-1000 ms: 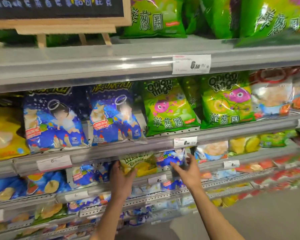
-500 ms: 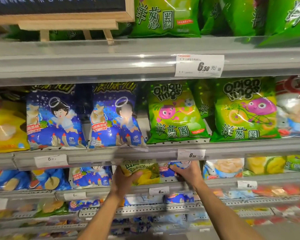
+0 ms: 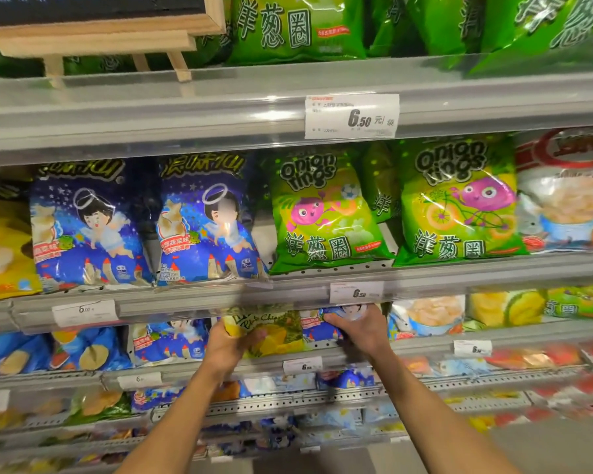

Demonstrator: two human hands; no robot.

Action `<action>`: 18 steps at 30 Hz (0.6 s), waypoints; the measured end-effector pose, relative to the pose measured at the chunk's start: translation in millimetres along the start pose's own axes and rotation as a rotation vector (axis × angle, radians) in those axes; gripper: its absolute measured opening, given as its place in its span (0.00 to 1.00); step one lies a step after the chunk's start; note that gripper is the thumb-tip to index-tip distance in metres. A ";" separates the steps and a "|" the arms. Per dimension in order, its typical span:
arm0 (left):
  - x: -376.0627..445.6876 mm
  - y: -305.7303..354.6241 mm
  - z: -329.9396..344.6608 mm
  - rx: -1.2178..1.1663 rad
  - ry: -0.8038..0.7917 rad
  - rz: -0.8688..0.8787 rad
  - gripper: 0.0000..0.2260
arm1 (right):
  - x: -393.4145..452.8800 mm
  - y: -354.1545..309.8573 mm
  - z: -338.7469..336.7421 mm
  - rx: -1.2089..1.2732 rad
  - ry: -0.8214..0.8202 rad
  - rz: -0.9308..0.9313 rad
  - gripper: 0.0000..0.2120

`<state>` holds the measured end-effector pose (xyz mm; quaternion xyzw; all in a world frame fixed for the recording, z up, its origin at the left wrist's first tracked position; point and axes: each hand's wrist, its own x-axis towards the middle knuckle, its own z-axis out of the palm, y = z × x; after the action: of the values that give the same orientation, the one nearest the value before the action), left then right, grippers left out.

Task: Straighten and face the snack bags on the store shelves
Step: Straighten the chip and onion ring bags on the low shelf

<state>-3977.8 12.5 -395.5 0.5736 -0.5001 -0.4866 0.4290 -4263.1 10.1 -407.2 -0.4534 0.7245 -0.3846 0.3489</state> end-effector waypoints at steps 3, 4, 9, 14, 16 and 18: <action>-4.2 7.2 0.6 0.069 0.037 0.019 0.12 | -11.3 0.7 -11.1 0.024 0.004 -0.055 0.30; -4.1 7.9 0.0 0.079 0.055 0.022 0.11 | -14.4 1.0 -14.4 0.027 -0.010 -0.073 0.30; -6.4 12.3 0.9 0.064 0.133 -0.010 0.10 | -26.7 -0.7 -27.0 0.085 -0.016 -0.062 0.32; -12.3 16.5 3.4 0.070 0.217 -0.050 0.13 | -43.7 0.7 -38.3 0.217 -0.098 -0.048 0.30; -12.8 15.4 2.5 0.086 0.223 -0.029 0.13 | -56.0 6.3 -42.3 0.266 -0.155 -0.061 0.25; -13.9 15.9 8.2 0.070 0.213 -0.010 0.13 | -65.8 16.5 -48.5 0.298 -0.156 -0.039 0.23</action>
<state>-3988.7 24.1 -379.4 0.6392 -0.4655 -0.4075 0.4569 -4288.2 87.6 -388.9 -0.4391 0.6213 -0.4579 0.4599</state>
